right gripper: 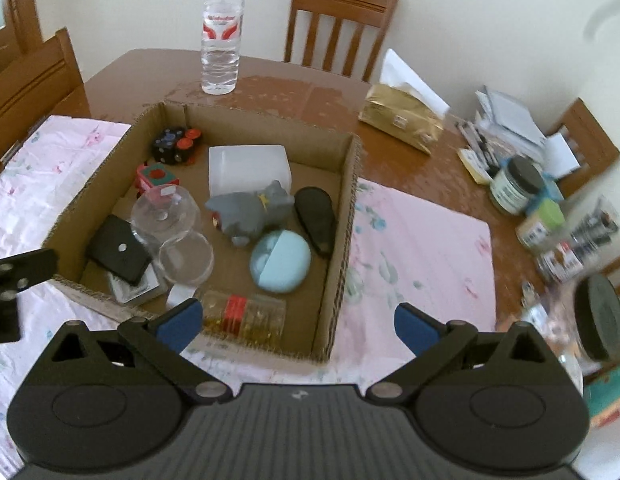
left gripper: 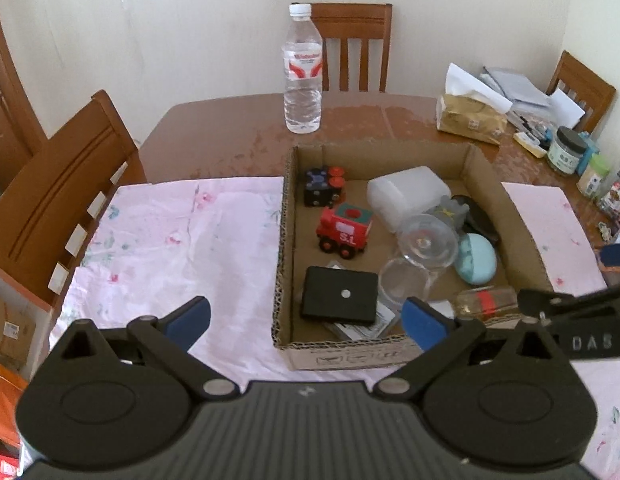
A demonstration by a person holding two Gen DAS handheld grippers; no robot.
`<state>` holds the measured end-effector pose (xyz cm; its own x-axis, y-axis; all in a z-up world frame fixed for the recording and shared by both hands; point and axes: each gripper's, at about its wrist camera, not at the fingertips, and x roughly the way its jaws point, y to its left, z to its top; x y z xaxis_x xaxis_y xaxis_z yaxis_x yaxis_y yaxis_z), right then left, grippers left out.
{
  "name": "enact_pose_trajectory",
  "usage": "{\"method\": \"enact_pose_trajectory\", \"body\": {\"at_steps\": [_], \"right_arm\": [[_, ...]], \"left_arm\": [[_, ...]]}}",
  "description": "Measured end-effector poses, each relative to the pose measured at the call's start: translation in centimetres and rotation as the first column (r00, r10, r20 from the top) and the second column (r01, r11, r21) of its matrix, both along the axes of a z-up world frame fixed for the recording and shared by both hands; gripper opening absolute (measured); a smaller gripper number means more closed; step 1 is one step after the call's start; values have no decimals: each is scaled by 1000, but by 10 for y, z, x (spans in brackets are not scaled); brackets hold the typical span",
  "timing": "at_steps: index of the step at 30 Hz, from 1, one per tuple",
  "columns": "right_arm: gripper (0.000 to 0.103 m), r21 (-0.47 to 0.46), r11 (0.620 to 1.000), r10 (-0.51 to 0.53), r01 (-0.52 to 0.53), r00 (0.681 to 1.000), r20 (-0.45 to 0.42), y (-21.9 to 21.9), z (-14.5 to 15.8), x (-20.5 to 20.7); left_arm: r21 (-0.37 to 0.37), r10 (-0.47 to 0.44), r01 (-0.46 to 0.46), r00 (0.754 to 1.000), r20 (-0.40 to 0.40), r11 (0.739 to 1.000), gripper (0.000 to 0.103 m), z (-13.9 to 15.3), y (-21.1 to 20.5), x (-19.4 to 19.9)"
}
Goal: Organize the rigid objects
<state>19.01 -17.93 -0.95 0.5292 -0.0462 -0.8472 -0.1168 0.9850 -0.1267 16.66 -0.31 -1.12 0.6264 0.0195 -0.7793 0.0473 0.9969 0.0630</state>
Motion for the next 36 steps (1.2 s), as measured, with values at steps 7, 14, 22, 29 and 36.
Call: {"method": "enact_pose_trajectory", "body": {"at_steps": [7, 14, 22, 29, 36], "right_arm": [[103, 29, 997, -74, 74, 997, 7, -3, 12, -15], [103, 59, 993, -105, 105, 994, 7, -6, 15, -21], [103, 66, 992, -108, 107, 994, 21, -3, 19, -24], [103, 76, 990, -122, 119, 992, 32, -6, 20, -25], [103, 77, 990, -123, 120, 992, 34, -6, 21, -25]], "left_arm": [[46, -42, 42, 999, 4, 998, 102, 9, -13, -6], [56, -38, 38, 999, 5, 998, 102, 14, -12, -12], [56, -25, 25, 1000, 10, 998, 102, 18, -10, -15], [49, -21, 21, 1000, 6, 999, 102, 19, -10, -17], [46, -16, 16, 1000, 6, 999, 102, 20, -12, -16]]}}
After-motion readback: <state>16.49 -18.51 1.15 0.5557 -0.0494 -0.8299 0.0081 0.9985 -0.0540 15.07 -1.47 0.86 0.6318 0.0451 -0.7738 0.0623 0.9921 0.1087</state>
